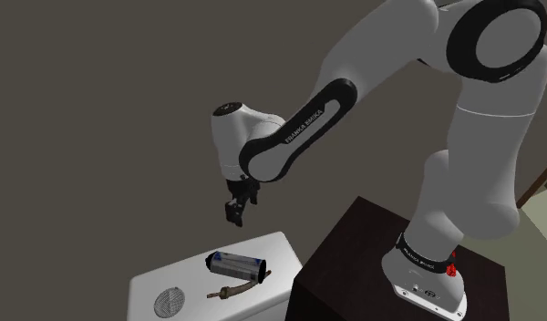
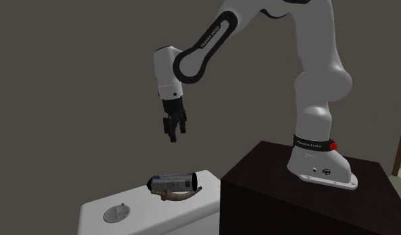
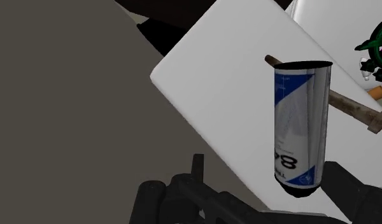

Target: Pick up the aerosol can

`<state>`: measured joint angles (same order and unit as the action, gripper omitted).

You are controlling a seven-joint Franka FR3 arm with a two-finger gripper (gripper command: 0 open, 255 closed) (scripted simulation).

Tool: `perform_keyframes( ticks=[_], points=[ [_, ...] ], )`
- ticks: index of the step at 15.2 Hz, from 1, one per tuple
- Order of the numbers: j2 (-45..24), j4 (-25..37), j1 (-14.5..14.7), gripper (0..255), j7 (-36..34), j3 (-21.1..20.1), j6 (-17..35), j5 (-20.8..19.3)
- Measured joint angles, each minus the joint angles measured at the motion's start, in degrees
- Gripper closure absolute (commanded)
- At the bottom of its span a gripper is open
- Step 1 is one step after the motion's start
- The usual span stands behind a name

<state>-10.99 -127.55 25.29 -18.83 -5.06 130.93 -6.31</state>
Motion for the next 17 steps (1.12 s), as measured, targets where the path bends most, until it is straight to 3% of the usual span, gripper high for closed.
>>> perform_keyframes(
  ticks=[10, 17],
  points=[
    [-21.1, 12.58, 4.99, 0, -2.43, -1.62, 3.69, -3.52],
    [-26.56, 14.7, 5.8, 0, -2.99, -1.13, 6.54, -4.49]
  ],
)
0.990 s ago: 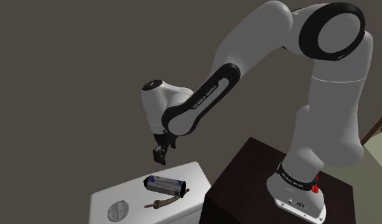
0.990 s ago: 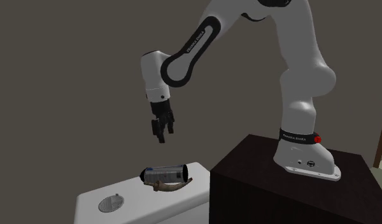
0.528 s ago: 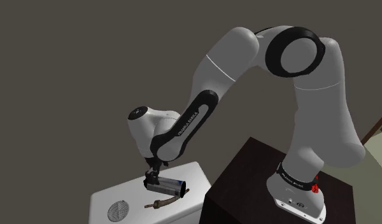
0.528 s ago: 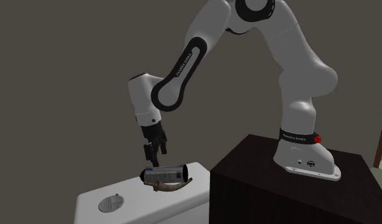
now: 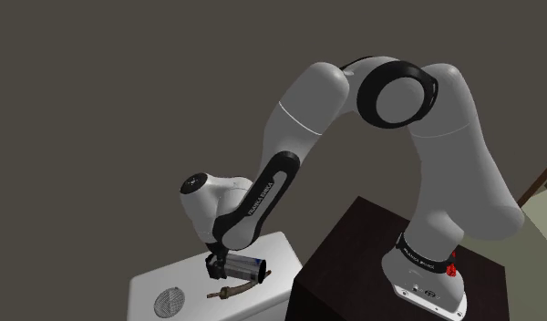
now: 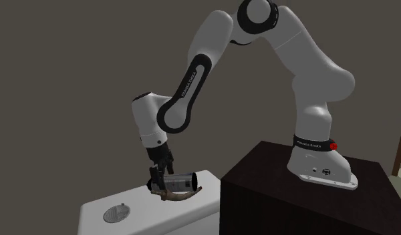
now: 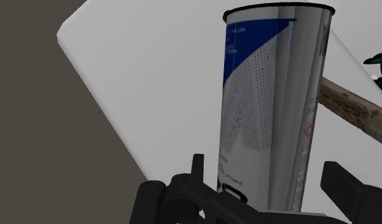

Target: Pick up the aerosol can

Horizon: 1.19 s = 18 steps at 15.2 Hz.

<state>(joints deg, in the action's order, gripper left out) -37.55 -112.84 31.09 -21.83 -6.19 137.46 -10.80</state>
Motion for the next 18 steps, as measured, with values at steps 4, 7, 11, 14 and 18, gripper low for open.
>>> perform_keyframes(
  ticks=[4, 7, 11, 14, 18],
  points=[
    [-1.09, 0.45, 0.15, 255, -0.17, 0.12, 0.65, -0.16],
    [-1.13, 0.47, 0.15, 255, -0.16, 0.14, 0.68, -0.17],
    [-1.14, 0.49, 0.15, 255, -0.17, 0.14, 0.67, -0.17],
    [-0.77, 0.34, 0.12, 255, -0.13, 0.09, 0.42, -0.11],
    [1.55, -0.39, -0.14, 255, 0.2, -0.24, -1.15, 0.28]
  ],
)
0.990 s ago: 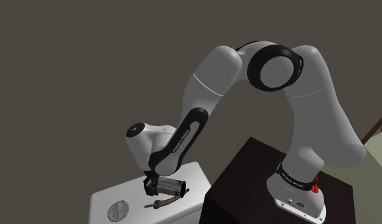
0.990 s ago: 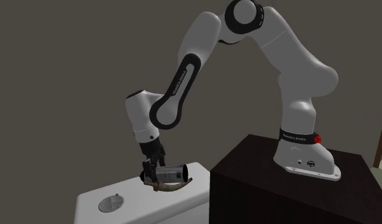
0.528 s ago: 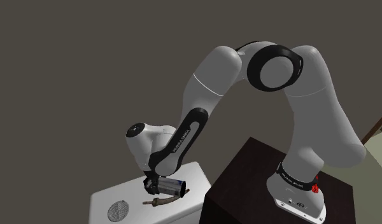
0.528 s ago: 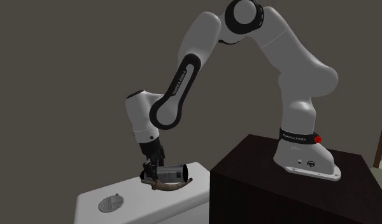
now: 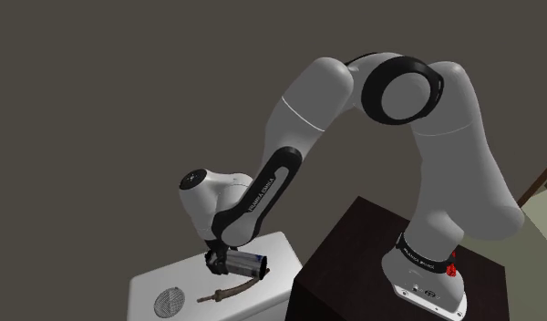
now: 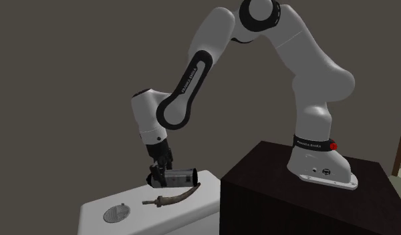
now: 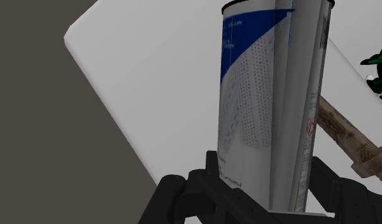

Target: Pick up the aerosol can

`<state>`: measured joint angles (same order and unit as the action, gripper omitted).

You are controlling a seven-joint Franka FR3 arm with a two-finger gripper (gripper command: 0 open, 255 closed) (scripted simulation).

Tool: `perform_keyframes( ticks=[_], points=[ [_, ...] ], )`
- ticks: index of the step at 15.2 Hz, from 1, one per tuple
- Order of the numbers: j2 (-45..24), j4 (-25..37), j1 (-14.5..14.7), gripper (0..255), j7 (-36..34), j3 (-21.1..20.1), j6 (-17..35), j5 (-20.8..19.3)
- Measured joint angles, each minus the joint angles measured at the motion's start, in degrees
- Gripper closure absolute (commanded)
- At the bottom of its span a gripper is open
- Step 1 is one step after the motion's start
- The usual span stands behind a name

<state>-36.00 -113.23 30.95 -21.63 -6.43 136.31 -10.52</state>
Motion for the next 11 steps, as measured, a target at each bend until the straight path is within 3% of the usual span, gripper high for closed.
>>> perform_keyframes(
  ticks=[11],
  points=[
    [6.89, -1.33, -0.63, 255, 1.03, -0.98, -5.48, 1.33]
  ],
)
